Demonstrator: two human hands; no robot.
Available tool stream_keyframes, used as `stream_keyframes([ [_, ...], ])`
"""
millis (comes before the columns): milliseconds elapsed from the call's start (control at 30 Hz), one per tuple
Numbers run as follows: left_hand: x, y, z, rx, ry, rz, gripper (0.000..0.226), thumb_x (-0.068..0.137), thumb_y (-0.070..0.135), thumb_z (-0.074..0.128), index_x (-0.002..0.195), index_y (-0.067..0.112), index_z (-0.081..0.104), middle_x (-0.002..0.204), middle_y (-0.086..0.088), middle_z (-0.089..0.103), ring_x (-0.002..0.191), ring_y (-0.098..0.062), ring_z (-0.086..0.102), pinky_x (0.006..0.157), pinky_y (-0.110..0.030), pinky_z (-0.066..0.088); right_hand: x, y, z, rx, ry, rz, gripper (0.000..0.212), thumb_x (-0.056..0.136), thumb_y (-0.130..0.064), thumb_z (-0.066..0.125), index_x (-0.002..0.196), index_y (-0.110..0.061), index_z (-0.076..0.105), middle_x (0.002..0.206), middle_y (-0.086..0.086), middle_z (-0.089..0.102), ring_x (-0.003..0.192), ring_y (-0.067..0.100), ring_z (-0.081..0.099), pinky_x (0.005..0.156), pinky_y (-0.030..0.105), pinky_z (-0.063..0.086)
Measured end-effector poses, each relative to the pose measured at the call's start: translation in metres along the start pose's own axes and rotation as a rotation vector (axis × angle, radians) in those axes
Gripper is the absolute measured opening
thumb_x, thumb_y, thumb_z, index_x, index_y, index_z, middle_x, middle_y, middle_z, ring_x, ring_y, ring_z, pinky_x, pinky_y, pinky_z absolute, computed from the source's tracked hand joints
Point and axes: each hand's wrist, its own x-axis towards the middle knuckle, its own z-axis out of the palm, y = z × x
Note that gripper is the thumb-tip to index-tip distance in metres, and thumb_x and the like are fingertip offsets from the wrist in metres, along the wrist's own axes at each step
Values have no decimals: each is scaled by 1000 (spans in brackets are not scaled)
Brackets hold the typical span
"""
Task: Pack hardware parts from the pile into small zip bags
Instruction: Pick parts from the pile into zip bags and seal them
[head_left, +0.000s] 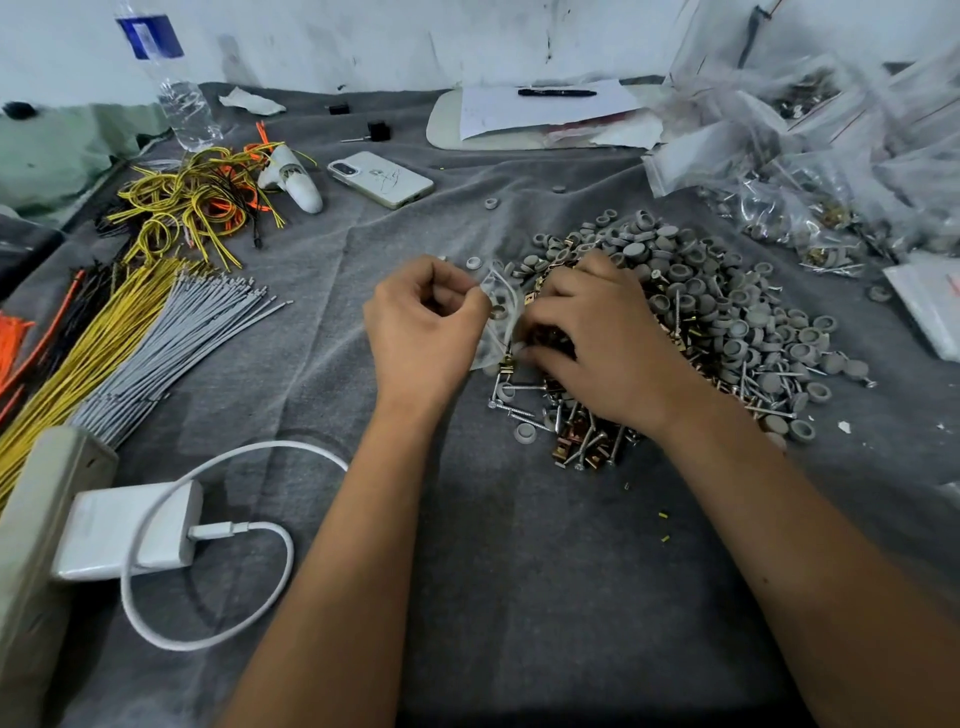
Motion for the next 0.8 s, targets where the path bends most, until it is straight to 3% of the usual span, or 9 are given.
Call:
stream_keyframes([
  [167, -2, 3, -1, -36, -71, -35, 4, 72, 15, 72, 74, 19, 72, 59, 2, 64, 55, -13, 60, 53, -29, 47, 1, 3, -7, 155, 126, 51, 17, 84, -31, 80, 98, -21, 79, 92, -5, 67, 98, 17, 51, 88, 41, 47],
  [300, -3, 8, -3, -116, -154, -101, 4, 79, 4, 73, 78, 8, 72, 63, -14, 65, 56, -20, 60, 58, -31, 48, 0, 4, -6, 167, 144, 65, 16, 85, -32, 79, 97, -21, 80, 90, -3, 69, 96, 18, 56, 87, 41, 48],
  [433, -1, 11, -7, -222, -253, -207, 18, 88, -9, 70, 79, 6, 67, 52, 0, 62, 43, -7, 55, 44, -18, 43, 3, 5, -7, 222, 233, 69, 18, 87, -29, 80, 101, -18, 81, 92, -2, 70, 93, 19, 61, 84, 41, 52],
  [600, -2, 16, -9, -271, -306, -237, 18, 90, -8, 70, 81, 7, 65, 52, 0, 60, 44, -6, 53, 44, -16, 42, 2, 2, -2, 173, 64, -39, 19, 87, -28, 79, 103, -19, 79, 94, -1, 63, 96, 19, 56, 81, 44, 51],
  [800, -2, 22, -10, -389, -349, -305, 18, 90, -7, 69, 80, 7, 65, 58, -8, 58, 44, -7, 48, 41, -16, 34, 2, 8, -1, 84, 111, 47, 26, 88, -43, 74, 108, -27, 79, 95, -2, 66, 100, 20, 50, 83, 45, 49],
])
